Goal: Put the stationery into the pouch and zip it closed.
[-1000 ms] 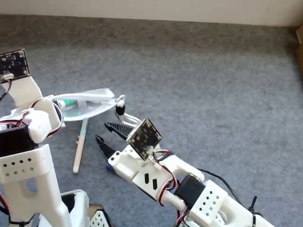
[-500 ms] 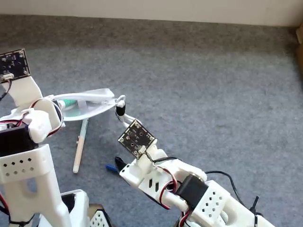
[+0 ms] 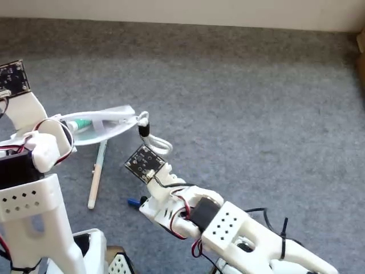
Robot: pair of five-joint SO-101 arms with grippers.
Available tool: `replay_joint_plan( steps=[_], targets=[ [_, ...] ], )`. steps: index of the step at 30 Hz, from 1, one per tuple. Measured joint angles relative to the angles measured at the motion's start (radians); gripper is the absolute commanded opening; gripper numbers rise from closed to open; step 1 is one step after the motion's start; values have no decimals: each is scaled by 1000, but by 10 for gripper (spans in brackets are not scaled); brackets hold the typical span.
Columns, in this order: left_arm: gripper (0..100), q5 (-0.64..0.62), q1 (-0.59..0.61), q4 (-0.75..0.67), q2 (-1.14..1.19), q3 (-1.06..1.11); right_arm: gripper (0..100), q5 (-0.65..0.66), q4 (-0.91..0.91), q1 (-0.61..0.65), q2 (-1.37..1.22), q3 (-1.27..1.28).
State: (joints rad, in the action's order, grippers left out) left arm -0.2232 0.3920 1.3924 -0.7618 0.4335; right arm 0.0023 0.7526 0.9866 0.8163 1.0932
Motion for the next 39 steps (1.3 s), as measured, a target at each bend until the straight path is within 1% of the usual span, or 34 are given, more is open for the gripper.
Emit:
replay_joint_plan(
  steps=[2, 5, 10, 13, 25, 29, 32, 34, 39],
  targets=[
    [8, -8, 23, -9, 0, 0, 131, 0, -26, 3, -25, 0],
    [8, -21, 44, -21, 0, 0, 131, 0, -51, 44, -61, 0],
    [8, -26, 54, -25, 0, 0, 131, 0, -121, 103, -158, 0],
    [8, -26, 58, -25, 0, 0, 131, 0, -163, 106, -247, -15],
    [8, -26, 58, -25, 0, 0, 128, 0, -173, 107, -531, -180],
    [8, -26, 58, -25, 0, 0, 127, 60, -173, 107, -617, -198],
    [8, -26, 58, -25, 0, 0, 126, 81, -175, 107, -657, -204],
    [8, -26, 58, -25, 0, 0, 108, 87, -175, 107, -672, -224],
    [8, -26, 58, -25, 0, 0, 5, 89, -175, 77, -701, -241]
  ],
)
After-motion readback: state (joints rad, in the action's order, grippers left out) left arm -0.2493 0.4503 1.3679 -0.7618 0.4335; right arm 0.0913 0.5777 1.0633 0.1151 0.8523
